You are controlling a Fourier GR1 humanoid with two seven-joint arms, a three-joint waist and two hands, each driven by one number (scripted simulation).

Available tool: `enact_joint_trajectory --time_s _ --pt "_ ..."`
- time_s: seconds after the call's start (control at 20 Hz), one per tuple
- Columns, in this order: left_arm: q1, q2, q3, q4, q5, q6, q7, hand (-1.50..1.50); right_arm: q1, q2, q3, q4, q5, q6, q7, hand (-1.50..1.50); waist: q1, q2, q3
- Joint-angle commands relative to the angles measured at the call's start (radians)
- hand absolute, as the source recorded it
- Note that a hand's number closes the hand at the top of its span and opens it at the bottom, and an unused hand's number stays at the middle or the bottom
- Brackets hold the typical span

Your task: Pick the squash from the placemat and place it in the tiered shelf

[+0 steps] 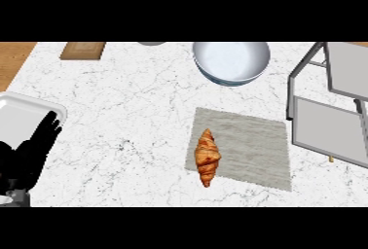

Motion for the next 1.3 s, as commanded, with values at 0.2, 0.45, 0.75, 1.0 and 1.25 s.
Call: enact_joint_trajectory --time_s 0.2,0.45,0.75,1.0,1.25 --pt "-0.042 0.002 0.017 0.039 -0.011 0.004 0.021 0.0 -0.018 0.005 -0.168 0.018 -0.21 0.091 0.073 -1.5 -0.013 0.004 0.004" --pt "0.012 0.003 0.029 0.003 0.001 -0.012 0.012 0.0 0.019 -0.095 -0.355 0.056 -0.335 0.152 0.056 -1.5 -0.018 0.001 0.005" --pt "0.018 0.01 0.053 0.055 -0.002 -0.035 -0.059 0.0 0.104 -0.272 -0.55 0.124 -0.426 0.274 0.107 -1.5 -0.026 0.003 0.004" --pt "0.027 -0.007 0.047 -0.032 0.02 -0.016 0.037 0.0 0.259 -0.419 -0.763 0.308 -0.435 0.441 0.068 -1.5 -0.055 -0.004 0.007" --pt "0.068 0.023 0.089 -0.038 0.041 -0.037 0.029 0.0 0.396 -0.552 -0.936 0.509 -0.394 0.635 -0.048 -1.5 -0.071 -0.008 0.009"
